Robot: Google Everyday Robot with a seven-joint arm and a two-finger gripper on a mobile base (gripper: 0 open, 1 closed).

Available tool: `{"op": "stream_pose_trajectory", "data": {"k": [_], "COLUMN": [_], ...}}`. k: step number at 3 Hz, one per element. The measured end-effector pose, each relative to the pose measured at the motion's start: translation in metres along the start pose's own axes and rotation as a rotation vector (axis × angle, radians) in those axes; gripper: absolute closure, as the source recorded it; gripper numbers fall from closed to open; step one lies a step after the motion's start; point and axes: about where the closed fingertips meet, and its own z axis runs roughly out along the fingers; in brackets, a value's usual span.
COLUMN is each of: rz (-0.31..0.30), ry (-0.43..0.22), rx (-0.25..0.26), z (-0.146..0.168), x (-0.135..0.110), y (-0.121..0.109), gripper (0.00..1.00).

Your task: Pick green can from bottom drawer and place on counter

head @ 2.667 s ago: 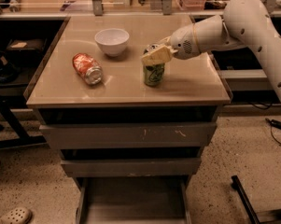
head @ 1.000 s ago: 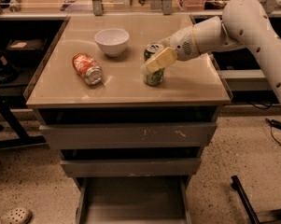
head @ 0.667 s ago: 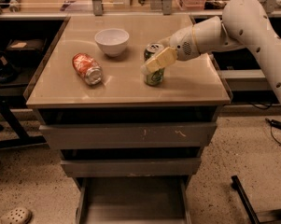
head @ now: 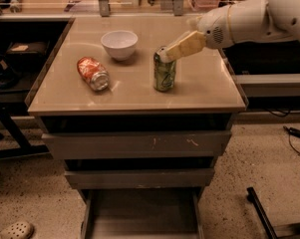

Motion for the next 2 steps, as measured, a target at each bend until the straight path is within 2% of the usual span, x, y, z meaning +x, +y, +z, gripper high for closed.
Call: {"op": "stream_pose_trajectory", "data": {"k": [1, 2], "rz": [-0.010, -0.010], "ry": [-0.014, -0.013], "rx": [0.054, 0.049], "z": [-0.0183, -0.0167], "x": [-0.0092, -0.0087], "y": [-0.0022, -0.0017], "gripper": [0.00, 0.00]}}
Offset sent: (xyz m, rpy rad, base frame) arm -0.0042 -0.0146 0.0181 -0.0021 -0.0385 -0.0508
